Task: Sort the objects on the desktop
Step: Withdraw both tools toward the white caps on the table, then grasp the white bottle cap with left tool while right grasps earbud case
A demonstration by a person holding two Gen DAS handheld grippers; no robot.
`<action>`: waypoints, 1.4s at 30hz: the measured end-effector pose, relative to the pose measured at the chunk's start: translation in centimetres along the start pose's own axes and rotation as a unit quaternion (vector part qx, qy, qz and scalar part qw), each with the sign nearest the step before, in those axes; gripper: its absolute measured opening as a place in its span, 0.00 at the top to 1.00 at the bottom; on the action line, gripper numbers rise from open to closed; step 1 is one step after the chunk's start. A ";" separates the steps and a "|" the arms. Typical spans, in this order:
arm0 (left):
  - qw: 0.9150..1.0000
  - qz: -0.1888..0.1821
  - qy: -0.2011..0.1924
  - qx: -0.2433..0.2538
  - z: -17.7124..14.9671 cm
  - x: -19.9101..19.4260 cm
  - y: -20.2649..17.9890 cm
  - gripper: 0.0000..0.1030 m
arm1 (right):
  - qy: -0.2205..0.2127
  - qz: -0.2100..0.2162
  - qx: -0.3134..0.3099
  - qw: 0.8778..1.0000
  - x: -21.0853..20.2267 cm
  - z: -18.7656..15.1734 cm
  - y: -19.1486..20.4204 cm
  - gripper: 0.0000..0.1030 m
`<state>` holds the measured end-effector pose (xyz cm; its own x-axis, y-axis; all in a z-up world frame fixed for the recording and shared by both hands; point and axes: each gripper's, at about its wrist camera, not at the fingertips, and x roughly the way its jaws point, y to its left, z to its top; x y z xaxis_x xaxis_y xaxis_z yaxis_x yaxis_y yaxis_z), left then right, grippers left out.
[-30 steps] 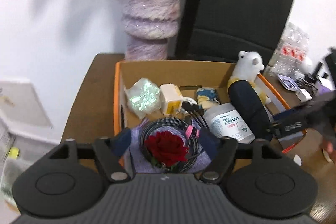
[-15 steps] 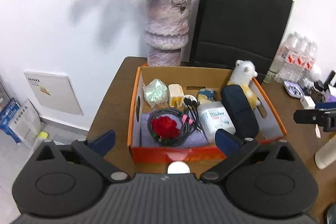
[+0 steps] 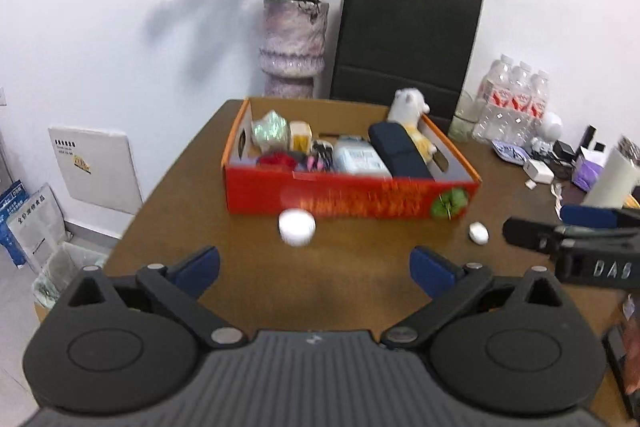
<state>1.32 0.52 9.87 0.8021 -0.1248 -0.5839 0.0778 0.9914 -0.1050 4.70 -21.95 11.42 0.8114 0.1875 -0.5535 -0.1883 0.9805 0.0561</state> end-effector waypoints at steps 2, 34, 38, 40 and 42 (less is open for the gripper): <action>1.000 0.004 0.004 -0.006 -2.0 -0.4 -0.2 0.00 | 0.000 0.001 0.003 1.000 -0.3 -2.3 0.4 0.12; 0.999 0.008 0.017 0.029 -1.7 9.4 -0.1 0.00 | 0.014 -0.051 0.024 0.998 5.7 -6.8 -5.4 0.19; 0.998 -0.001 0.045 0.039 0.4 14.5 0.2 0.17 | 0.026 -0.052 0.015 0.998 10.3 -4.8 -7.0 0.27; 0.997 -0.001 0.058 0.047 1.0 16.3 0.2 0.28 | 0.026 -0.058 0.015 0.998 11.9 -4.1 -7.6 0.29; 0.997 -0.004 0.065 0.045 1.1 17.6 0.2 0.32 | 0.027 -0.067 0.014 0.997 13.5 -3.5 -8.1 0.40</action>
<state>16.10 -1.38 0.48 0.7184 -0.1306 -0.6832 0.1415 0.9891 -0.0403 15.27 -27.55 0.58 0.7971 0.0520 -0.6017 -0.0639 0.9980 0.0017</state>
